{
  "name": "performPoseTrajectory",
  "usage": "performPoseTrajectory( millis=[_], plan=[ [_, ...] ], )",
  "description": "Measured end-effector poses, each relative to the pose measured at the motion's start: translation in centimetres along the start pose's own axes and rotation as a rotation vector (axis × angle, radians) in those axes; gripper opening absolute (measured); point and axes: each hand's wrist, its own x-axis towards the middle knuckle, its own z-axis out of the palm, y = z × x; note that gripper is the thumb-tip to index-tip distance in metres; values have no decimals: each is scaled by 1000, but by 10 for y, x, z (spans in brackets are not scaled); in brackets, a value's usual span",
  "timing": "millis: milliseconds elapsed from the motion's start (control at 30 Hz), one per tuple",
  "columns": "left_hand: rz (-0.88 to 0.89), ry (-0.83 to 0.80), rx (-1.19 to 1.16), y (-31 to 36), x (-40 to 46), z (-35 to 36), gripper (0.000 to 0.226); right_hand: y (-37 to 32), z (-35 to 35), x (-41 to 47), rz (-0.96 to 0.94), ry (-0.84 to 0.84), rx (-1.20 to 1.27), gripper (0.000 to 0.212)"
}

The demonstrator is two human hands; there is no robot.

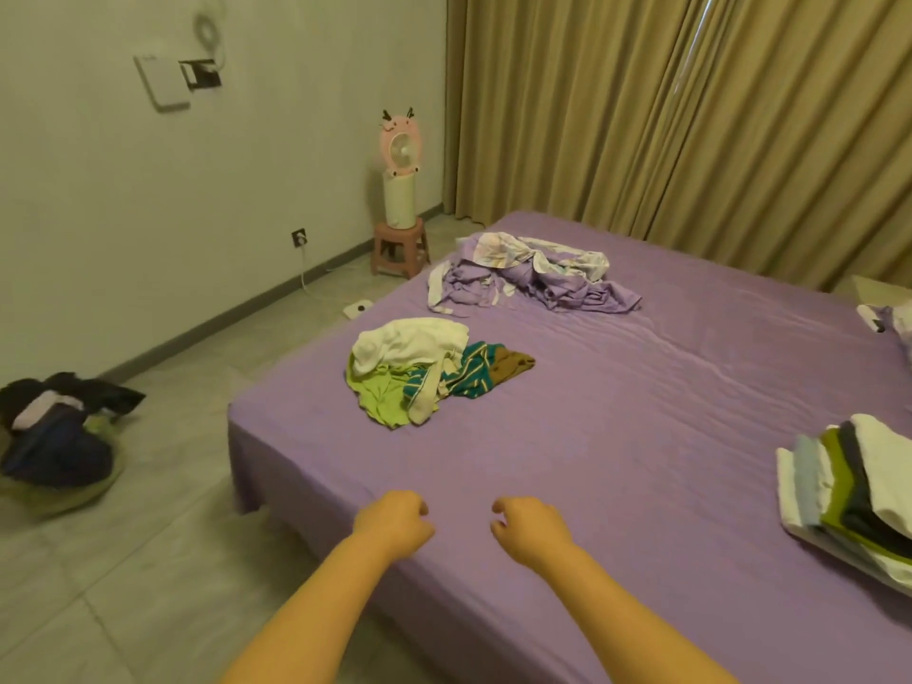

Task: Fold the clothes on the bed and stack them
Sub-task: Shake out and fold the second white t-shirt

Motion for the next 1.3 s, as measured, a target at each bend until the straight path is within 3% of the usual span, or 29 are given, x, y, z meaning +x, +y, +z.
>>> performPoseTrajectory(
  millis=[233,567,1033,1300],
  plan=[
    [-103,-7,-62,-54,19,-13,43,-36,-1,53,-60,-44,-26,40],
    [-187,15,-10,-83,114,-85,42,-44,-26,181,-89,-112,95,40],
    [-98,-13,-16,-73,255,-156,42,-25,-78,306,-75,-105,216,44],
    [-44,-32,-41,-98,385,-206,40,-45,-106,393,-4,-100,332,41]
  ],
)
